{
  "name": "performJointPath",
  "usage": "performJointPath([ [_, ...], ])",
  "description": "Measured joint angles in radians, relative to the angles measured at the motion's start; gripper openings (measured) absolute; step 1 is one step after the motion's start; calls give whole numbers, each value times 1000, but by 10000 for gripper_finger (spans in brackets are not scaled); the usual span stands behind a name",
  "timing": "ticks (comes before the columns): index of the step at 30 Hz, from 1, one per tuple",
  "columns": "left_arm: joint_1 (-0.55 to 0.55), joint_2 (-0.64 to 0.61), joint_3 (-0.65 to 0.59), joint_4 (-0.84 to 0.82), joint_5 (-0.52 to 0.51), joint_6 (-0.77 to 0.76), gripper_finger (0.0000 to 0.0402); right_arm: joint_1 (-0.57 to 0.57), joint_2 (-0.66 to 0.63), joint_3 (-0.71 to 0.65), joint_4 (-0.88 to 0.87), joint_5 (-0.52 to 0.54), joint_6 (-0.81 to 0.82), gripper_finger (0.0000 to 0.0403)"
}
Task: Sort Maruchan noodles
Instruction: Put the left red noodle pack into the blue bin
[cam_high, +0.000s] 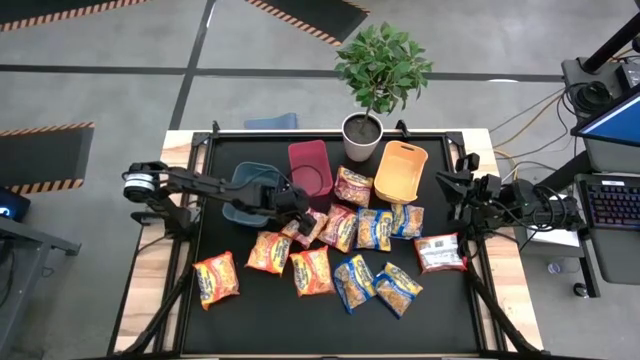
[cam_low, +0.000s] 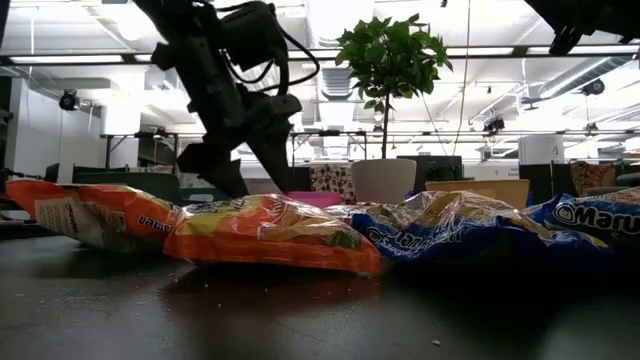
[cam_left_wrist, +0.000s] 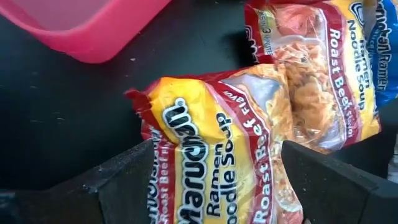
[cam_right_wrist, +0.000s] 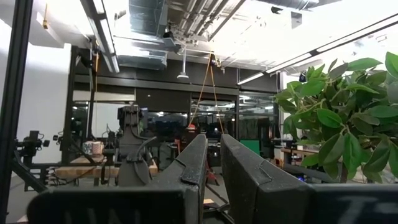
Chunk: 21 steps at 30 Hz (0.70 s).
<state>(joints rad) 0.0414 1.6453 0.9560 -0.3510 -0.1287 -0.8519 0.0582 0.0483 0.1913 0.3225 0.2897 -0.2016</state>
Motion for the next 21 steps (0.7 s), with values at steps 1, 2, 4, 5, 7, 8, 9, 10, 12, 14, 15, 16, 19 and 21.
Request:
performJointPath([
  [1,0,2,-11,19,1,-3,334,0,0,0,0,0,0,38],
  [2,0,3,-21,33,3,-4,334,0,0,0,0,0,0,38],
  [4,0,7,-37,63,9,-8,333,0,0,0,0,0,0,38],
  [5,0,12,-41,72,9,-12,333,0,0,0,0,0,0,38],
  [7,0,25,-44,71,9,-16,333,0,0,0,0,0,0,38],
  [8,0,33,-44,78,9,-17,333,0,0,0,0,0,0,38],
  [9,0,40,-44,87,10,-17,333,0,0,0,0,0,-1,38],
  [10,0,47,-44,95,10,-18,333,0,0,0,0,0,-1,38],
  [12,0,58,-42,114,10,-18,330,0,0,0,0,0,-1,38],
  [14,-1,64,-42,126,15,-18,325,0,0,0,0,0,-2,38],
  [15,-1,65,-42,127,15,-18,321,0,0,0,0,0,-3,38],
  [16,-2,65,-42,130,15,-18,316,0,0,0,0,0,-4,38],
  [19,-4,65,-42,131,16,-18,304,0,0,0,0,0,-8,38],
  [21,-8,66,-42,131,16,-19,290,0,0,0,0,0,-9,38],
])
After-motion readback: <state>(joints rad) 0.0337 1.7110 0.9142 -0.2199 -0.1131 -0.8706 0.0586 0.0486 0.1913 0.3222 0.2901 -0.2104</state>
